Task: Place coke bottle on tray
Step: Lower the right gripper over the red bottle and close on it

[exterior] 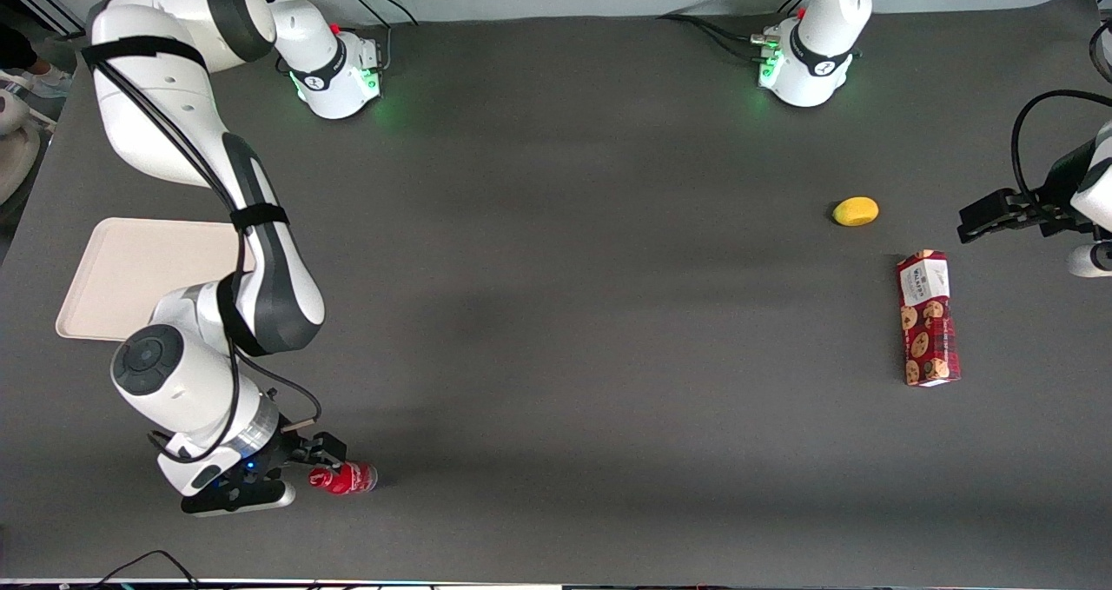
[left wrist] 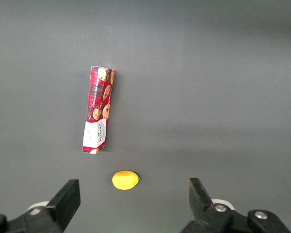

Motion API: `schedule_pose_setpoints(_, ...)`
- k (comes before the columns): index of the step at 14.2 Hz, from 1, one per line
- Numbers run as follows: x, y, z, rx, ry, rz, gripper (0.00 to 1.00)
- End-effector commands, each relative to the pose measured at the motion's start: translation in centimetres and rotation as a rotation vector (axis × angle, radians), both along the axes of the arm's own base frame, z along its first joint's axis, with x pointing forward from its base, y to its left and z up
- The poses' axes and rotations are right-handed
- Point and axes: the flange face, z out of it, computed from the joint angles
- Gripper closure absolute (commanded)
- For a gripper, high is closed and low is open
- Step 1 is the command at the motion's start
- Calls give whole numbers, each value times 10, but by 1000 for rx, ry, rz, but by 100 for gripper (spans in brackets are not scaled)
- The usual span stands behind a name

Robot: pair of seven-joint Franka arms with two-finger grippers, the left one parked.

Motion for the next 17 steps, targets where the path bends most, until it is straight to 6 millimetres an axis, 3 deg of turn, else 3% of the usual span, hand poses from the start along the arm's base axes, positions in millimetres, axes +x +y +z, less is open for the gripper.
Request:
schedule_pose_setpoints(1, 12, 0, 2, -14, -36, -27, 0)
schedule_pose_setpoints(2, 12, 1, 2, -12, -38, -26, 0)
schedule_pose_setpoints(5, 10, 8, 2, -5, -34, -31, 28)
schedule_pose_setpoints(10, 8, 16, 2, 18, -29, -64, 28)
schedule_pose_setpoints(12, 8, 16, 1, 17, -26, -63, 50)
schedule_pose_setpoints(14, 8, 14, 2, 12, -28, -53, 89)
schedule_pose_setpoints(15, 8, 14, 2, 11, -26, -51, 100)
schedule_pose_setpoints(17, 8, 13, 4, 3, -26, -49, 100)
